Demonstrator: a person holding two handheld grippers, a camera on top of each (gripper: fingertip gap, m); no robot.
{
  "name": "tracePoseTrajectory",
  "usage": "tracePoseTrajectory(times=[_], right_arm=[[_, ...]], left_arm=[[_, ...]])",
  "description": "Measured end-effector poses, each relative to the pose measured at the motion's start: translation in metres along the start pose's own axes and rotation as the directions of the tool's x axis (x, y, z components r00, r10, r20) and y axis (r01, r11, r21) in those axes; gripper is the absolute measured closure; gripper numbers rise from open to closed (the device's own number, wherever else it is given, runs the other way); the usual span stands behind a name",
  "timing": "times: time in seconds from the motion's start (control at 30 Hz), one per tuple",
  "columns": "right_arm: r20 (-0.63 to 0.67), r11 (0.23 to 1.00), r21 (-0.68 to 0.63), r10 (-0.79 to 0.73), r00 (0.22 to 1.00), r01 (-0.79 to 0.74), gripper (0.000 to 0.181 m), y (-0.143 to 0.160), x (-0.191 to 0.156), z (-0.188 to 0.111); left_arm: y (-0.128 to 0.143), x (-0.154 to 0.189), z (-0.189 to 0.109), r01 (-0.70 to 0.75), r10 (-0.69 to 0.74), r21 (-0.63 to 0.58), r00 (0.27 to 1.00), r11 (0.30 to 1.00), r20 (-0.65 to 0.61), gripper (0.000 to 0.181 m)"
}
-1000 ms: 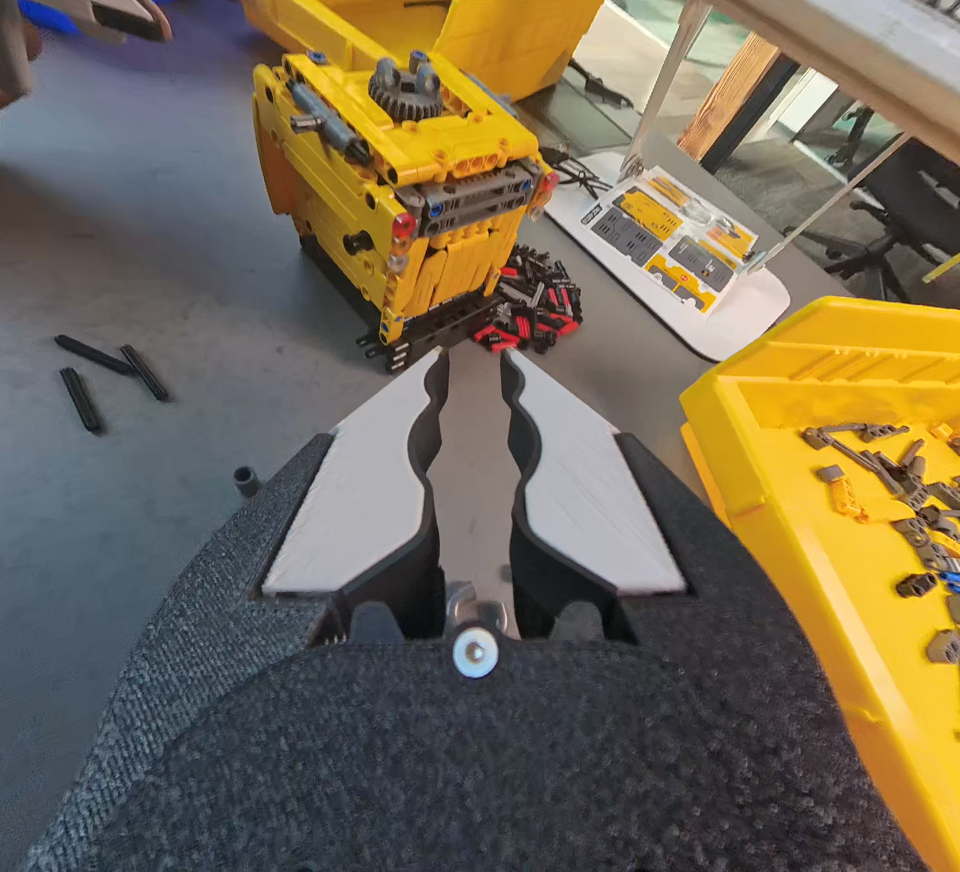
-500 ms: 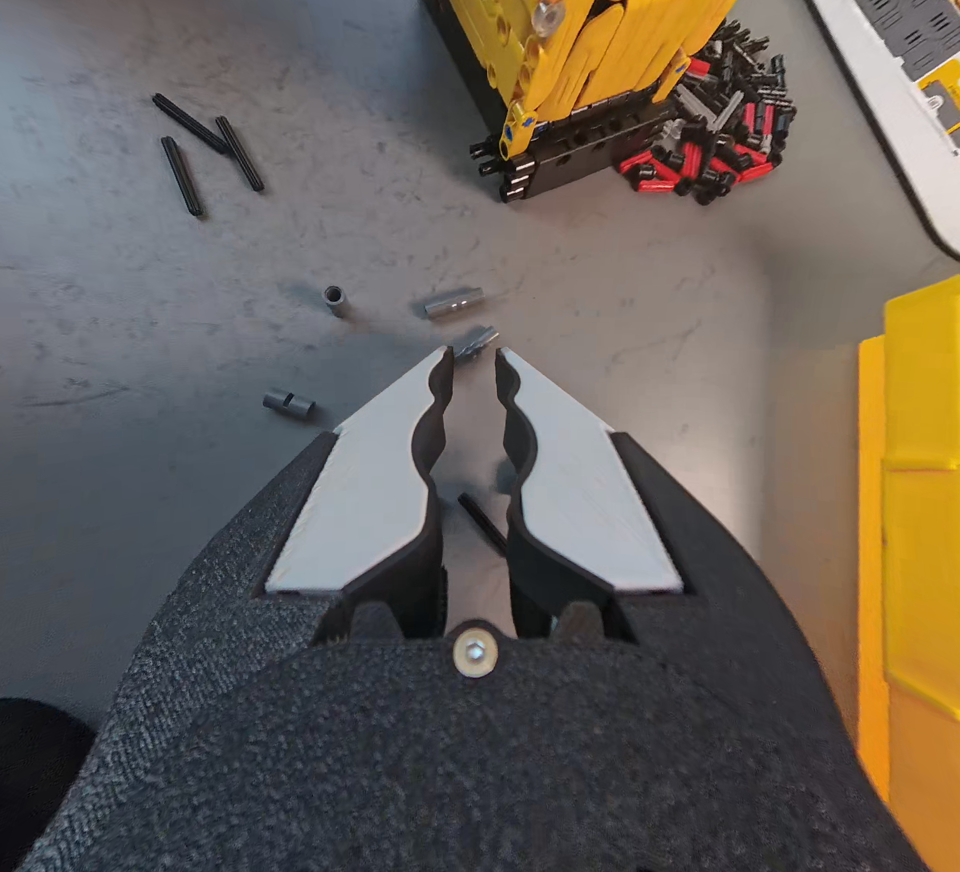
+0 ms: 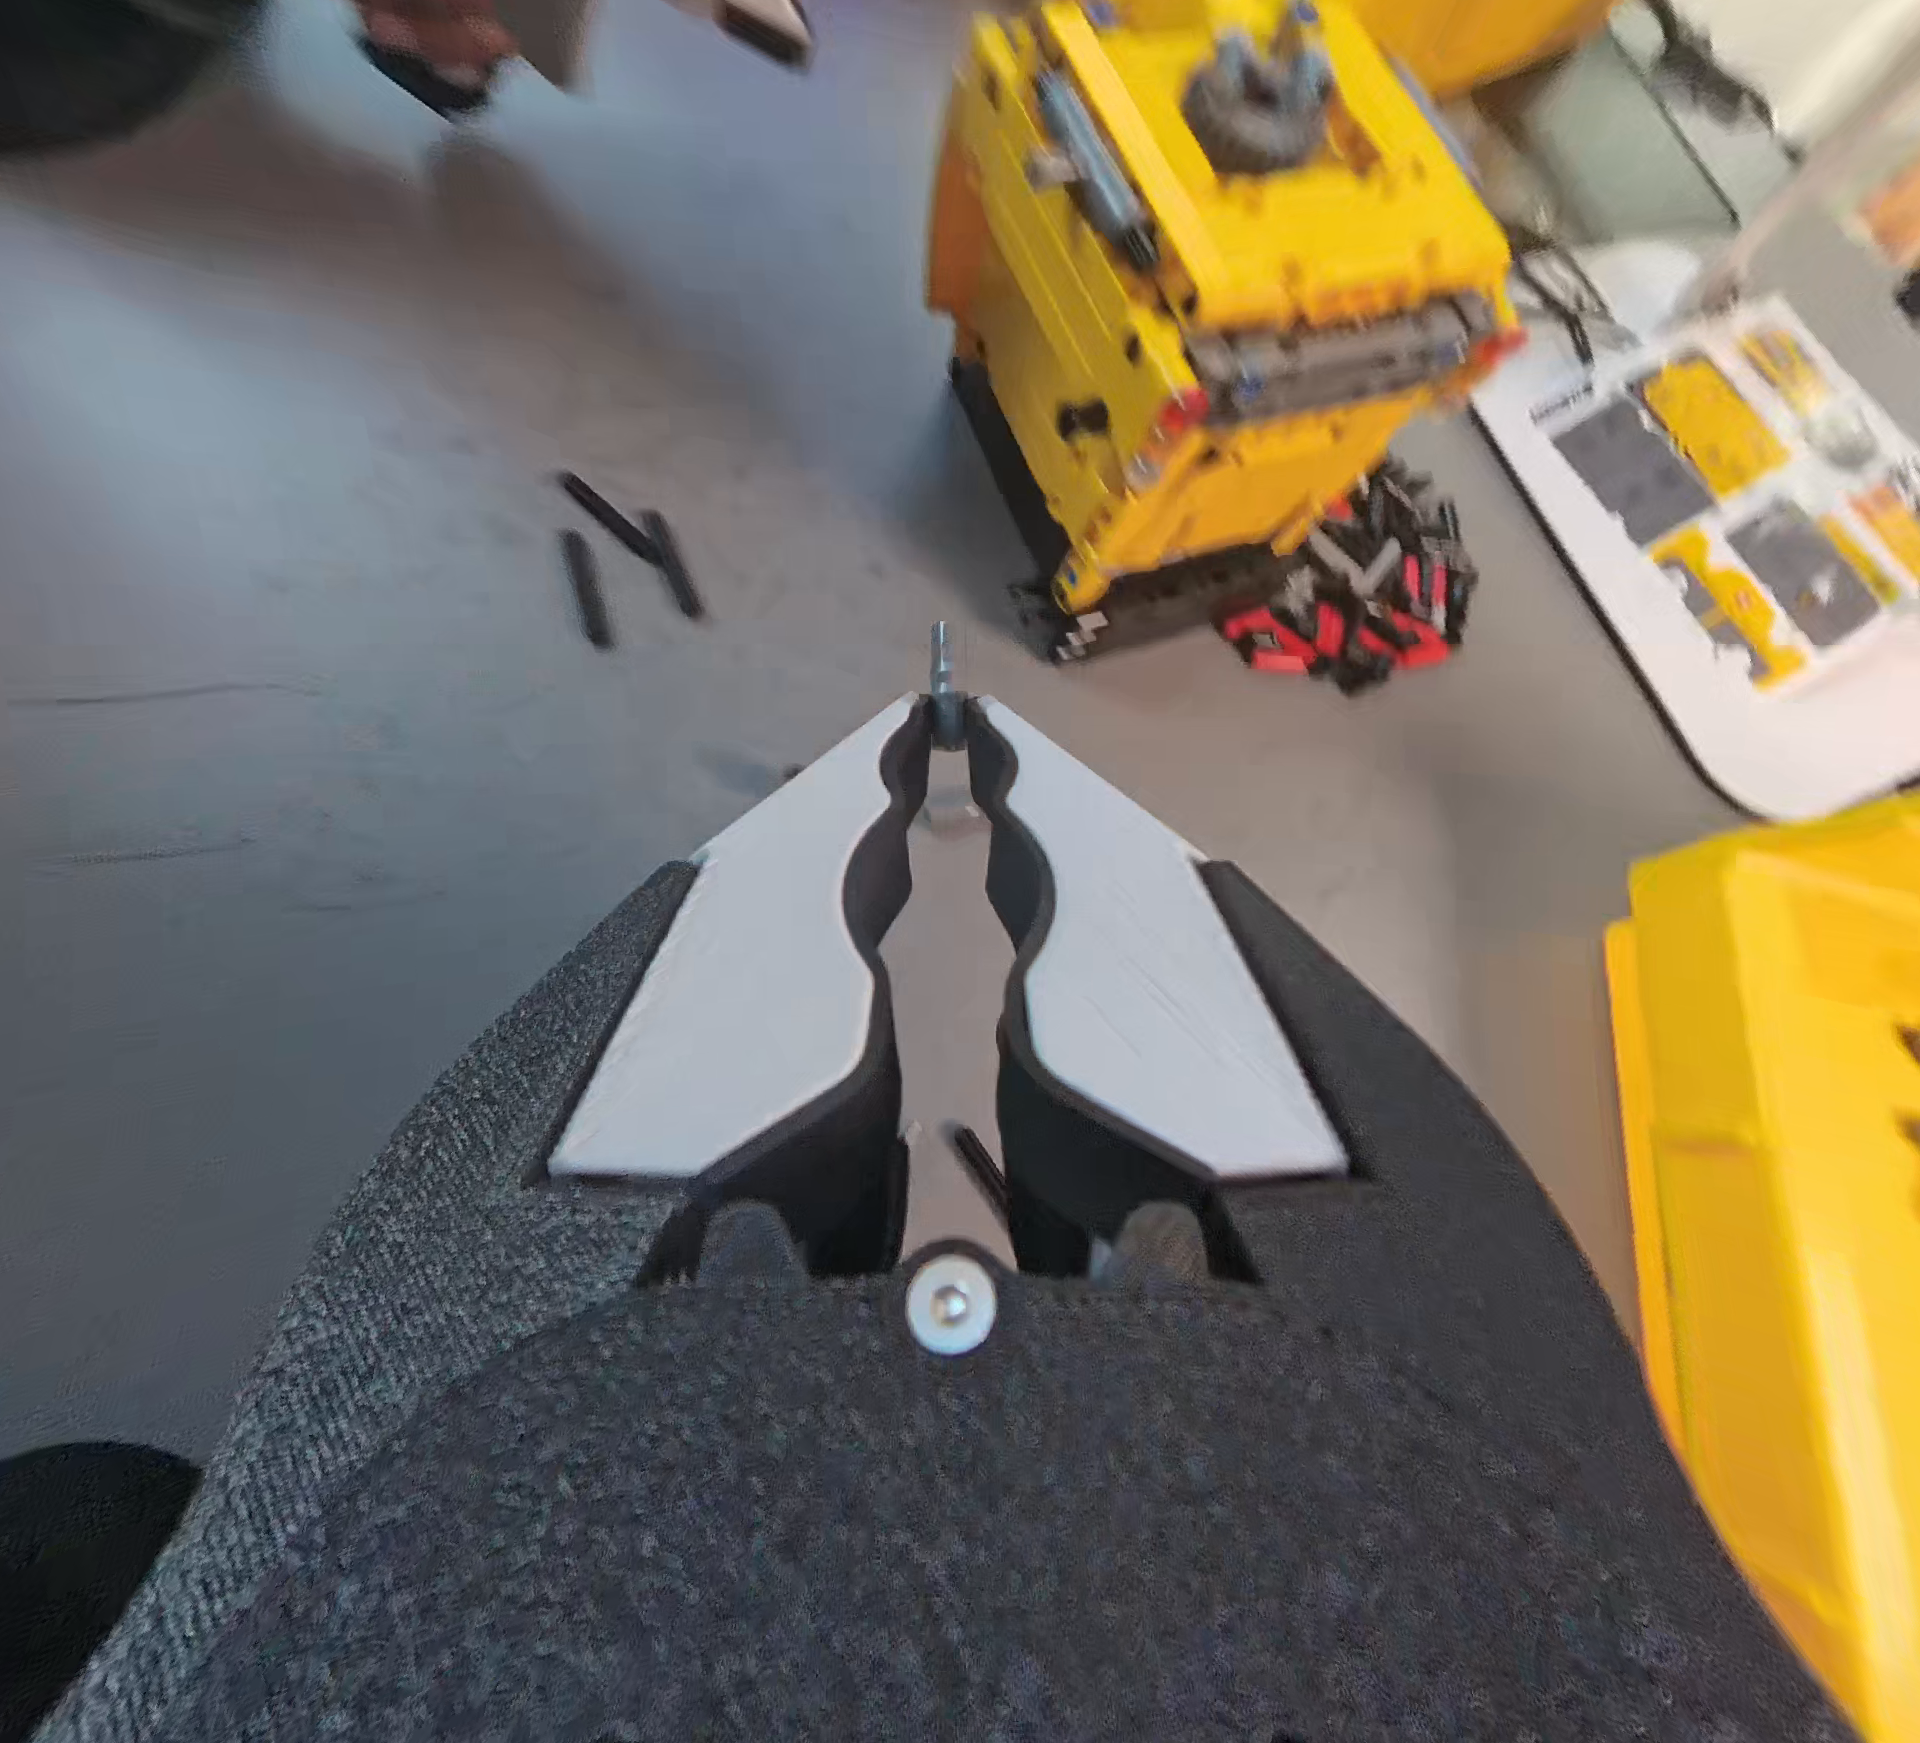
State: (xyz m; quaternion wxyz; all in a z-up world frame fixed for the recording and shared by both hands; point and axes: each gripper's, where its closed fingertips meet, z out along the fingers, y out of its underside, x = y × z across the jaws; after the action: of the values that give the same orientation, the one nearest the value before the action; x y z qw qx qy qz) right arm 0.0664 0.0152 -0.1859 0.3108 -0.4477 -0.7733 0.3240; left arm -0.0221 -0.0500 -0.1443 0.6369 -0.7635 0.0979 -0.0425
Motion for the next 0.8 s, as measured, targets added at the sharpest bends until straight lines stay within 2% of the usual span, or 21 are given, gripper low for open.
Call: tracePoseTrajectory(times=[0.07,0.1,0.23,0.33,0.47,0.8], right_arm=[[0.117,0.994,0.092,-0.068,0.991,0.057,0.175,-0.024,-0.032,-0.002],[0.179,0.993,0.083,-0.094,0.979,0.081,0.175,-0.026,-0.049,0.002],[0.329,0.979,-0.03,-0.179,0.927,0.199,0.175,-0.006,-0.096,0.025],[0.409,0.977,-0.042,-0.174,0.896,0.209,0.175,-0.003,-0.118,0.031],[0.426,0.968,-0.098,-0.17,0.889,0.233,0.175,0.007,-0.126,0.037],[0.339,0.972,-0.152,-0.119,0.933,0.179,0.175,0.002,-0.11,0.056]], left_arm=[[0.005,0.001,0.002,-0.014,0.014,-0.022,1.0,1.0,-0.013,0.155],[0.007,0.0,0.003,-0.019,0.018,-0.032,1.0,0.999,-0.015,0.155],[0.015,0.004,0.006,-0.021,0.017,-0.072,0.998,0.997,-0.052,0.155],[0.023,0.007,0.006,-0.056,0.047,-0.124,0.996,0.991,-0.071,0.156],[0.038,0.009,0.009,-0.083,0.067,-0.207,0.994,0.975,-0.082,0.158],[0.047,0.016,0.012,-0.087,0.06,-0.249,0.992,0.965,-0.114,0.158]])
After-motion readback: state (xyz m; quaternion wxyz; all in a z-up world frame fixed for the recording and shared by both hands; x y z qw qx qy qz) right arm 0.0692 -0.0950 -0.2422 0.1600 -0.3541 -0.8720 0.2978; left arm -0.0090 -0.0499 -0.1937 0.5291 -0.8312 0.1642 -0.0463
